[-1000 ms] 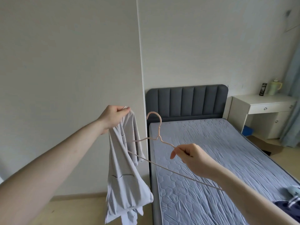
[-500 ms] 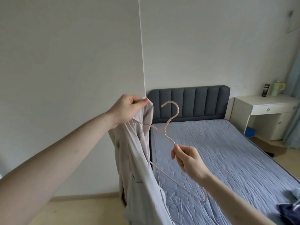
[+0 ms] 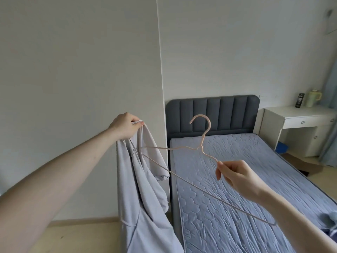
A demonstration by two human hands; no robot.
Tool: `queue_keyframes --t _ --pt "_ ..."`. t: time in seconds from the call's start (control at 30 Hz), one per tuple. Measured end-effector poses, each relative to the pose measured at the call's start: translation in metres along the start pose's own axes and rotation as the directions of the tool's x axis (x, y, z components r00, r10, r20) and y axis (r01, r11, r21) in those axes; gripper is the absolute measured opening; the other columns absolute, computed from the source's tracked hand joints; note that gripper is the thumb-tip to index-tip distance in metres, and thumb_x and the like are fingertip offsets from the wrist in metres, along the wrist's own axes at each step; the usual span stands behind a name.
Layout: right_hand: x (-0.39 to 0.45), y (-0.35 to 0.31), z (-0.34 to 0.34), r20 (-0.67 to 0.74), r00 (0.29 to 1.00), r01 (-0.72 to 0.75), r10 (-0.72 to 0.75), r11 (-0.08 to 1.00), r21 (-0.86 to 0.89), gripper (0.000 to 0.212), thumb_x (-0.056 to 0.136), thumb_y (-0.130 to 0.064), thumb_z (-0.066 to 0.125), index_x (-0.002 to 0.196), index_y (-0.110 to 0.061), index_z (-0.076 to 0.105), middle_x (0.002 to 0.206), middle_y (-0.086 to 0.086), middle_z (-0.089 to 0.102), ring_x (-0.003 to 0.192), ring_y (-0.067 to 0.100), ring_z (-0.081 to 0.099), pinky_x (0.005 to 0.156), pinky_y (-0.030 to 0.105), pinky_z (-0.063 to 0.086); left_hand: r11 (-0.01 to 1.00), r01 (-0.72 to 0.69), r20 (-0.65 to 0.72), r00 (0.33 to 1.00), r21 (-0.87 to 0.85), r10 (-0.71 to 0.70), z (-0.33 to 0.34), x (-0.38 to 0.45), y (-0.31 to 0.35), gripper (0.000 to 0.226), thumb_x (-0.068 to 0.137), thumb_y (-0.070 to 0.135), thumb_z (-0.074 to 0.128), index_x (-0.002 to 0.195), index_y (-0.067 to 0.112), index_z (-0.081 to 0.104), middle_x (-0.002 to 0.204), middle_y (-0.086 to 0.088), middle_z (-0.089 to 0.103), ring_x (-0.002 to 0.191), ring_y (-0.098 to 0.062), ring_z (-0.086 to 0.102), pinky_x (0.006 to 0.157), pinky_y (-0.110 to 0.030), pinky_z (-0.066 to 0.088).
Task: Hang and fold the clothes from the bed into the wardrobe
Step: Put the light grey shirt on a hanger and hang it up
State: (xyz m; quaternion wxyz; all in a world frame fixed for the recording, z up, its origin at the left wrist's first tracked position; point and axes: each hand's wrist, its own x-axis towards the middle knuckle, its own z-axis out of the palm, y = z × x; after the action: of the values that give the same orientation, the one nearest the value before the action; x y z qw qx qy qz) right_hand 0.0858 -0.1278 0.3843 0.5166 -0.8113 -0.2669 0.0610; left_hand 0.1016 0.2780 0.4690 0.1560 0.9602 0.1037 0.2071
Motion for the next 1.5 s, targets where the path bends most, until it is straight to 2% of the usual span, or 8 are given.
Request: queue_keyframes --t 0.43,0.77,0.93,1.07,1.2,1.37,1.43,1.5 --pt "-0.006 -0.001 0.013 0.026 0.999 0.027 -0.027 0.999 -0.02 0.046 0.107 -0.031 0.048 0.069 -0.016 0.069 0.053 0.003 0.034 0.05 0.021 0.023 0.048 0.031 0.018 0.995 0.095 -0.088 0.992 -0.018 -0.096 -0.001 0.002 -0.002 0.054 0.098 0.044 0.058 0.065 0.017 0.025 0.059 -0.001 0.026 0.063 -0.027 0.027 0.055 -0.035 0.019" --pt "-0.001 -0.009 0.05 -0.221 0.975 0.019 -0.038 0.996 -0.089 0.042 0.105 -0.026 0.054 0.067 -0.014 0.068 0.039 -0.007 0.036 0.036 0.008 0.025 0.04 0.017 0.021 0.997 0.006 -0.161 0.987 -0.081 -0.019 -0.016 -0.001 0.022 0.055 0.1 0.042 0.056 0.063 0.017 0.025 0.057 -0.001 0.023 0.057 -0.023 0.027 0.054 -0.036 0.021" --pt "-0.002 -0.006 0.038 -0.328 0.943 0.013 -0.049 0.994 -0.113 0.04 0.103 -0.026 0.058 0.065 -0.017 0.07 0.041 -0.004 0.037 0.038 0.009 0.025 0.039 0.019 0.02 0.994 0.074 -0.249 0.964 -0.081 -0.093 -0.035 0.002 0.015 0.054 0.098 0.046 0.056 0.065 0.013 0.03 0.056 -0.003 0.028 0.057 -0.025 0.033 0.054 -0.034 0.027" --pt "-0.003 -0.005 0.032 -0.32 0.946 0.014 -0.052 0.993 -0.12 0.04 0.103 -0.026 0.058 0.066 -0.018 0.071 0.041 -0.005 0.037 0.038 0.009 0.025 0.039 0.018 0.02 0.986 0.088 -0.273 0.954 -0.145 -0.126 -0.041 0.004 0.011 0.052 0.098 0.045 0.057 0.069 0.007 0.037 0.06 -0.003 0.027 0.063 -0.025 0.03 0.058 -0.034 0.028" --pt "0.002 -0.009 0.053 -0.217 0.974 0.041 -0.07 0.99 -0.134 0.04 0.104 -0.027 0.056 0.068 -0.018 0.071 0.039 -0.007 0.038 0.036 0.008 0.027 0.04 0.019 0.02 0.977 -0.027 -0.237 0.971 -0.21 -0.024 -0.033 -0.004 0.042 0.052 0.1 0.039 0.058 0.065 0.016 0.027 0.062 0.0 0.022 0.063 -0.02 0.022 0.058 -0.036 0.021" --pt "0.014 -0.009 0.079 -0.164 0.984 0.066 -0.067 0.998 -0.008 0.043 0.105 -0.029 0.052 0.068 -0.015 0.069 0.045 -0.005 0.032 0.041 0.011 0.023 0.044 0.025 0.019 0.877 -0.135 -0.181 0.982 -0.46 0.056 -0.026 -0.018 0.087 0.056 0.101 0.037 0.061 0.061 0.022 0.025 0.058 0.01 0.017 0.057 -0.012 0.019 0.058 -0.034 0.016" --pt "0.018 -0.007 0.086 -0.223 0.973 0.077 -0.057 0.993 0.084 0.045 0.106 -0.029 0.05 0.067 -0.013 0.065 0.051 -0.001 0.03 0.045 0.012 0.022 0.048 0.026 0.017 0.799 -0.132 -0.133 0.989 -0.587 0.066 -0.024 -0.027 0.1 0.055 0.102 0.035 0.062 0.057 0.017 0.035 0.055 0.011 0.022 0.055 -0.01 0.023 0.059 -0.031 0.02" --pt "0.021 -0.003 0.09 -0.309 0.95 0.106 -0.044 0.977 0.186 0.047 0.107 -0.028 0.048 0.067 -0.008 0.059 0.053 0.001 0.03 0.048 0.013 0.022 0.051 0.027 0.017 0.76 -0.128 -0.085 0.992 -0.638 0.095 -0.023 -0.043 0.107 0.052 0.103 0.035 0.061 0.069 -0.004 0.058 0.053 0.006 0.039 0.053 -0.012 0.036 0.061 -0.028 0.031"
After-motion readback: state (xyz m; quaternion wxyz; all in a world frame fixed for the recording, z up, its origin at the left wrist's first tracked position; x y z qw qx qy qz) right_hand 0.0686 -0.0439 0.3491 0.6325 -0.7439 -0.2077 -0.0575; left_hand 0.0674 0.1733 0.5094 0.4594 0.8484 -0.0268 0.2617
